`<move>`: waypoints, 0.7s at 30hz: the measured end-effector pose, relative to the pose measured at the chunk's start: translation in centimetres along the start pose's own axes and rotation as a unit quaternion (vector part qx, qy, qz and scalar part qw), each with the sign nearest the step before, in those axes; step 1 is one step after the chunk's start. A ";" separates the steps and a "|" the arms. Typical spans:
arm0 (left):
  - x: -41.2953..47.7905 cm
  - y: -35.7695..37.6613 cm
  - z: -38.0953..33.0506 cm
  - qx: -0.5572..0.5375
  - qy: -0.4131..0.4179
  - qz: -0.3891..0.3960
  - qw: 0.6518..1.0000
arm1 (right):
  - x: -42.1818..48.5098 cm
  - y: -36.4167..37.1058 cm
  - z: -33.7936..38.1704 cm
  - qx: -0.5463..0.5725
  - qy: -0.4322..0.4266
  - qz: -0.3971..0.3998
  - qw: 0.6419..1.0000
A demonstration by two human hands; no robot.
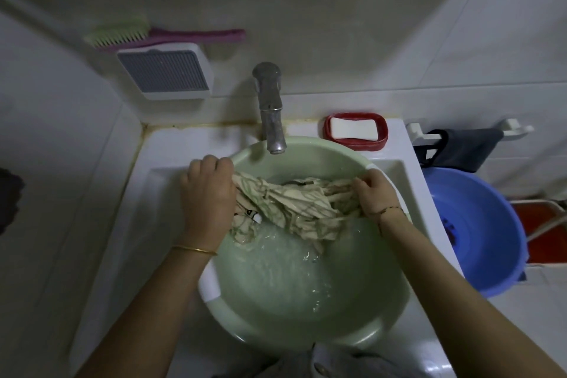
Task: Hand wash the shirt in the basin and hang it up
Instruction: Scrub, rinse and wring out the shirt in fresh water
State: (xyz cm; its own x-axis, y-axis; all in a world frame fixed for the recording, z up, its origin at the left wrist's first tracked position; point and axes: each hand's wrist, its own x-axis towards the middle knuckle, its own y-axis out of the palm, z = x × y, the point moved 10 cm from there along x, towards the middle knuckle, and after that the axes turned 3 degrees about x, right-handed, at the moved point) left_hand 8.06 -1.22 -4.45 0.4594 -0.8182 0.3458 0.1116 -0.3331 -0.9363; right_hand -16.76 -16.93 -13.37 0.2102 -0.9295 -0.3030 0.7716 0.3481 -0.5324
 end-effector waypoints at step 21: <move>-8.5 15.1 -3.9 -0.503 -0.439 0.339 0.663 | -2.6 4.9 -2.9 0.327 0.099 0.016 0.940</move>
State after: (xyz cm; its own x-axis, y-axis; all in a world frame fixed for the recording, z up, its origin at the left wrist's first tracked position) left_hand 2.42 -1.06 -21.28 0.4889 -0.4983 -0.7160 -0.8239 -0.5333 -0.1915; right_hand -15.24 -12.44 -17.49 0.1733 -0.8564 -0.4863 0.9844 0.1653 0.0597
